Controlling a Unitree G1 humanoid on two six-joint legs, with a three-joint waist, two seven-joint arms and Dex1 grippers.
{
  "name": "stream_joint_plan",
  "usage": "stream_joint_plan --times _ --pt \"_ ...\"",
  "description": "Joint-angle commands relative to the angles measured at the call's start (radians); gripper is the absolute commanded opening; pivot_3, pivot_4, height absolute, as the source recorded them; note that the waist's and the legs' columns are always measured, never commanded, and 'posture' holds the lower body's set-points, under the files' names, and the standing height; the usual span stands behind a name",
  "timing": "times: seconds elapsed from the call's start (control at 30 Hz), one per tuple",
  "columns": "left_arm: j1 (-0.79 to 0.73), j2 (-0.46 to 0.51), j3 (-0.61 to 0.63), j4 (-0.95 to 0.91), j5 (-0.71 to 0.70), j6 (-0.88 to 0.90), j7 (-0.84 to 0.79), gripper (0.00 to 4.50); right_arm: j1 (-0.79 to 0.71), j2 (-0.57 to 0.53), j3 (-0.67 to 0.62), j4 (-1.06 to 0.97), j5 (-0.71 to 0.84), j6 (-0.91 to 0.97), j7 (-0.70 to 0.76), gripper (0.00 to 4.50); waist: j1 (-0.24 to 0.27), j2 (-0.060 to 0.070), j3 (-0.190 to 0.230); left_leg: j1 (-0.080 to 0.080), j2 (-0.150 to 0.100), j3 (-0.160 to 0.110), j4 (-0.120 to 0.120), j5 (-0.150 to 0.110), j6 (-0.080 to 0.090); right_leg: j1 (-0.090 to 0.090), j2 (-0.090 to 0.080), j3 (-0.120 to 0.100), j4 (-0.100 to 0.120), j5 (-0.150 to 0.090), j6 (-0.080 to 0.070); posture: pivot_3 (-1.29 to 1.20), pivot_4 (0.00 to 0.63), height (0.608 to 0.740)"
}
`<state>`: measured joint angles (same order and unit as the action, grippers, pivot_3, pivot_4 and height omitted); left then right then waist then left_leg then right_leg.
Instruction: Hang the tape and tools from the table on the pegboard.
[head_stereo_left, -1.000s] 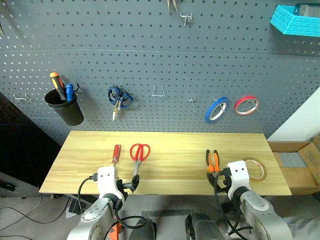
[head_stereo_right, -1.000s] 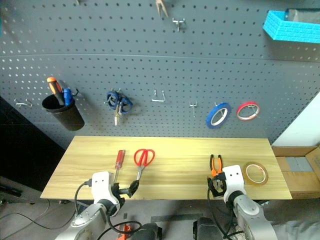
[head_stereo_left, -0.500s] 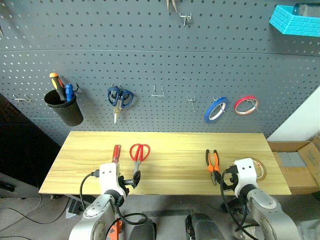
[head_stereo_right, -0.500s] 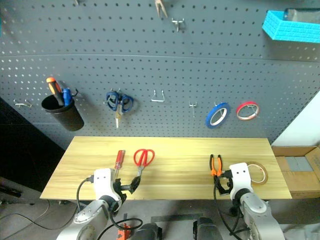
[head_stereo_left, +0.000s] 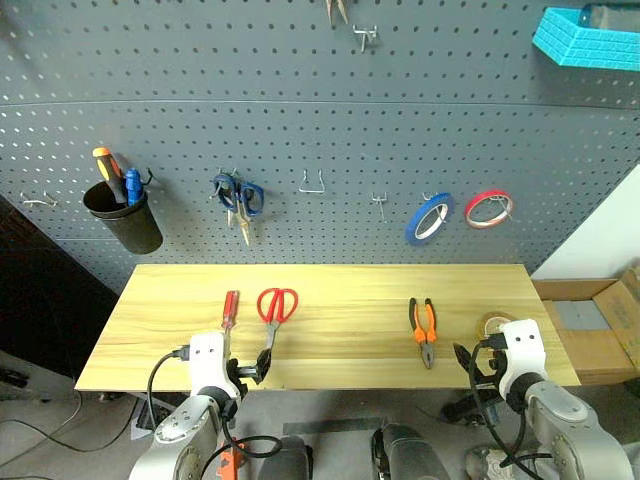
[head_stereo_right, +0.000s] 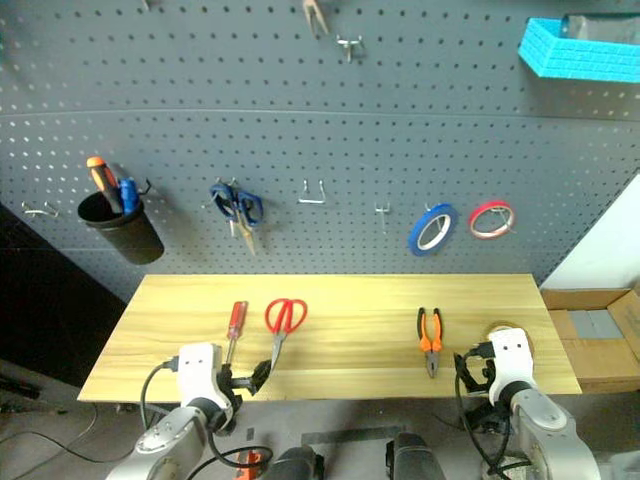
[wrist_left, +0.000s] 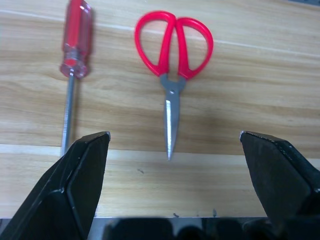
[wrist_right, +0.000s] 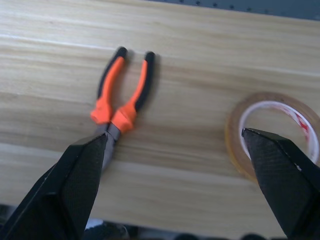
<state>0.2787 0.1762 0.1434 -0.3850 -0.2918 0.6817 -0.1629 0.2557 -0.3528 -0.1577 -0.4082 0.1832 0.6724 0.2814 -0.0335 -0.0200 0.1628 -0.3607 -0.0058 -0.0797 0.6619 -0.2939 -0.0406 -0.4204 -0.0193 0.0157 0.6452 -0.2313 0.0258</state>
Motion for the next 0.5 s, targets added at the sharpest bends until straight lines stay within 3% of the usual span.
stream_joint_plan --times 0.03,0.23,0.37,0.5 --pt "-0.016 0.009 0.004 -0.009 0.005 -0.02 -0.003 4.46 -0.002 -0.011 -0.022 -0.019 0.018 0.01 0.011 4.5 -0.002 0.0 0.0 0.0 0.0 0.0 0.0 0.0 0.0 0.0 0.0 0.0 0.0 0.0 0.0 -0.1 0.15 0.74" --pt "-0.17 0.055 -0.019 0.091 0.022 -0.036 -0.044 4.46 -0.051 -0.073 -0.008 0.073 -0.039 -0.028 0.025 4.5 -0.006 0.001 -0.002 0.001 -0.001 0.0 0.002 0.0 0.0 0.001 0.0 0.0 0.0 0.001 0.001 -0.15 0.124 0.74" --pt "-0.337 0.149 -0.22 0.142 0.062 -0.118 -0.257 4.46 -0.108 -0.134 -0.021 0.194 -0.059 -0.086 0.052 4.5 -0.009 0.0 -0.002 0.001 -0.002 0.001 0.002 0.0 0.0 0.001 0.0 0.001 0.0 0.001 0.002 -0.17 0.135 0.74" --pt "-0.524 0.157 -0.394 0.264 0.075 -0.217 -0.474 4.46 -0.167 -0.18 -0.009 0.307 -0.064 -0.115 0.093 4.5 -0.026 0.0 -0.001 0.0 -0.002 0.003 0.002 0.0 0.0 0.001 0.0 0.003 -0.001 0.005 0.007 -0.2 0.161 0.74"
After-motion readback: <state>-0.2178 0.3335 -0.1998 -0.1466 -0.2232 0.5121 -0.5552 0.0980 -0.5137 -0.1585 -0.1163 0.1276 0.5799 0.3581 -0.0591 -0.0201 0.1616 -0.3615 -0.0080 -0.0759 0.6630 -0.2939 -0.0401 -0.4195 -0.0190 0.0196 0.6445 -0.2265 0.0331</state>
